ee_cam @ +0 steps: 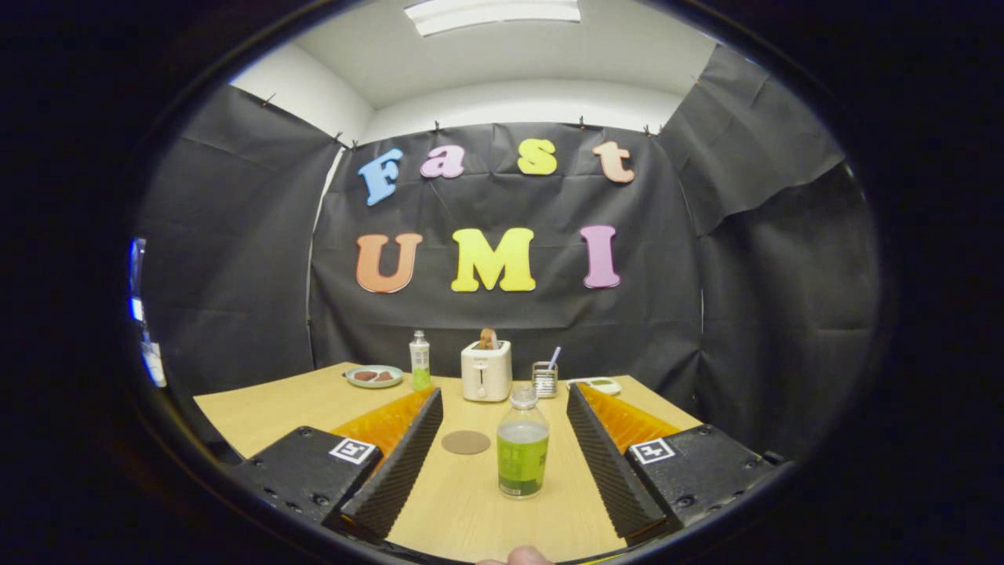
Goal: Take the bottle from table, then pour the juice into the cup, finally place the bottle on the coaster
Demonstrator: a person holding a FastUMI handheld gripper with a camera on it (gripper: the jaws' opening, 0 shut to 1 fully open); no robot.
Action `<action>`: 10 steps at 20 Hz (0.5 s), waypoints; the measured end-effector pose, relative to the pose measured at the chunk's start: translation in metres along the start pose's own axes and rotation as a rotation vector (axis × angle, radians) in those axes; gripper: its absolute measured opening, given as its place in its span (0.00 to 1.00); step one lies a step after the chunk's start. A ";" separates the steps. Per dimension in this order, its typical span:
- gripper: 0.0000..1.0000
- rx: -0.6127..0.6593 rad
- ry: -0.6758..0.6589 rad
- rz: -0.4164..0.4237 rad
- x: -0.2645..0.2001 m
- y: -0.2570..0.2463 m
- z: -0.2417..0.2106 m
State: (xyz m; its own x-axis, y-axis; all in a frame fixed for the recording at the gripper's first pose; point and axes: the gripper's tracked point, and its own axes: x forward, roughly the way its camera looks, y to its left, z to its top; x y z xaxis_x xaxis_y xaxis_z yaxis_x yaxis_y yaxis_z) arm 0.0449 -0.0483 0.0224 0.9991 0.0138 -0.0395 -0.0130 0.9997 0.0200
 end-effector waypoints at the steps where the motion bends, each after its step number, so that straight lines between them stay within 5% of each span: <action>1: 1.00 0.005 0.006 -0.004 0.006 -0.004 -0.003; 10: 1.00 0.013 0.127 -0.048 0.061 -0.011 -0.073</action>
State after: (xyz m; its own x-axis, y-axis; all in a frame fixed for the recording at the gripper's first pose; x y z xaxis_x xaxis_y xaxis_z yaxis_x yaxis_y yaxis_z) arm 0.1027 -0.0566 -0.0536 0.9855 -0.0313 -0.1667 0.0364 0.9990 0.0276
